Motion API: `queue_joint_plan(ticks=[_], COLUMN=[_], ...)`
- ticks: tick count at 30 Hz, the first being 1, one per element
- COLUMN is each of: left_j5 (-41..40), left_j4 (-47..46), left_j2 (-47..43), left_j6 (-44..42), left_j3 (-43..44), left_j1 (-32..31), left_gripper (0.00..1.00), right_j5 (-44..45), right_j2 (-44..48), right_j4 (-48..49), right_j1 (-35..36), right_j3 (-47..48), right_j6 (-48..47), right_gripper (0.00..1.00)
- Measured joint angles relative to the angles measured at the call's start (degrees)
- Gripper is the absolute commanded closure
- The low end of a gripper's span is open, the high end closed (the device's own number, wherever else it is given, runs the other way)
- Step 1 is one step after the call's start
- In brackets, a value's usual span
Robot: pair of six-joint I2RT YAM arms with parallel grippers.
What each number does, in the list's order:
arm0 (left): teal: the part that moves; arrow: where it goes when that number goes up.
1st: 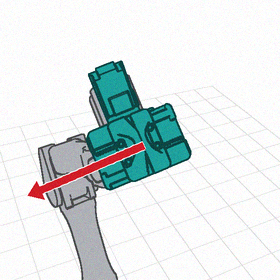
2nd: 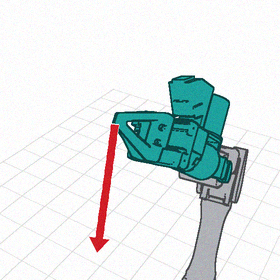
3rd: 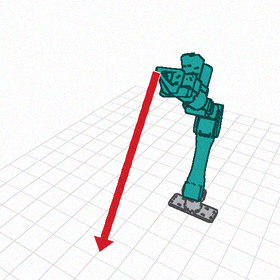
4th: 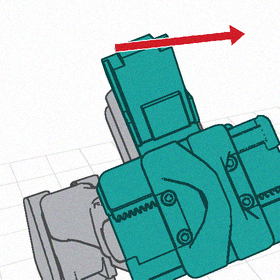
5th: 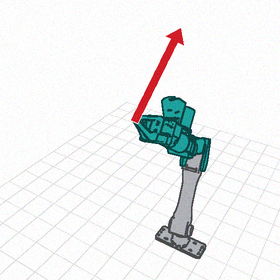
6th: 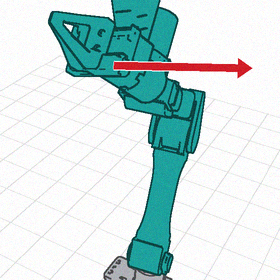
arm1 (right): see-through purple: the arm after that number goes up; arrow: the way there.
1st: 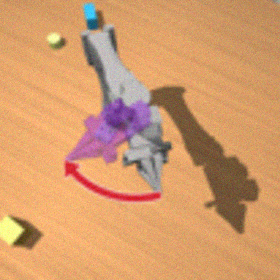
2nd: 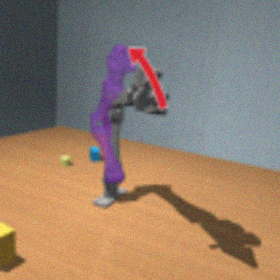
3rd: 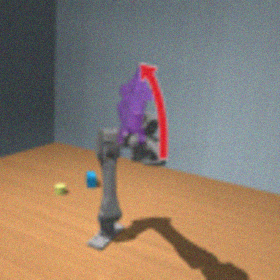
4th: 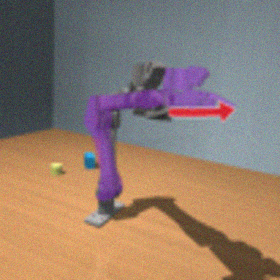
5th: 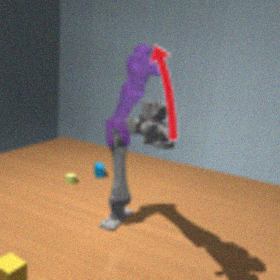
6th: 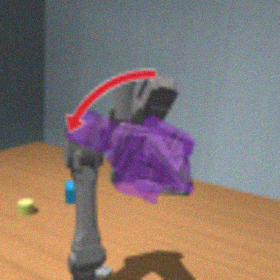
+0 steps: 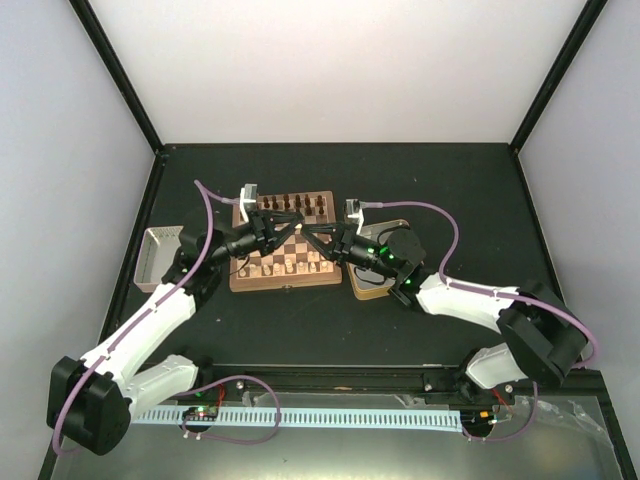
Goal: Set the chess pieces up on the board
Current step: Place the chess piece on the chessboard.
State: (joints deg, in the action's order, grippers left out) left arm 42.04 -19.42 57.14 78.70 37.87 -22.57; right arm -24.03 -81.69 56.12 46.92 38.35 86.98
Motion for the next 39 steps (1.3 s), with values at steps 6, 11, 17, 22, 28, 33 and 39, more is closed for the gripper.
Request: queue_joint_plan(ticks=[6, 11, 17, 22, 28, 33, 39], left_j5=[-0.1, -2.9, -17.9, -32.9, -46.2, -52.0, -53.1], left_j4=[0.5, 9.0, 28.7, 42.0, 48.5, 51.0, 51.2], left_j2=[-0.1, -3.0, -11.2, -17.8, -22.8, -23.0, -23.8], left_j6=[-0.5, -7.4, -24.2, -37.3, -48.1, -52.2, -53.6], left_j3=[-0.7, -0.7, -0.4, 3.0, 6.6, 7.0, 6.3], left_j1=[0.0, 0.4, 2.5, 3.1, 3.1, 3.1, 3.1], left_gripper=[0.68, 0.42, 0.26, 0.21, 0.19, 0.19, 0.18], right_j5=[0.5, 1.2, 4.1, 9.5, 14.3, 17.7, 19.1], right_j2=[1.7, 4.0, 2.5, -4.9, -19.1, -29.4, -37.7], right_j4=[-4.6, -18.3, -48.2, -69.5, -87.4, -98.5, -105.9], right_j1=[0.2, 0.3, 0.3, 0.2, 0.3, 0.3, 0.3], right_j3=[0.1, 3.6, 18.8, 32.5, 46.9, 56.9, 66.9], right_j6=[-1.3, -8.3, -27.0, -40.8, -51.7, -57.2, -60.7], right_gripper=[0.99, 0.98, 0.99, 0.99, 0.99, 0.99, 0.99])
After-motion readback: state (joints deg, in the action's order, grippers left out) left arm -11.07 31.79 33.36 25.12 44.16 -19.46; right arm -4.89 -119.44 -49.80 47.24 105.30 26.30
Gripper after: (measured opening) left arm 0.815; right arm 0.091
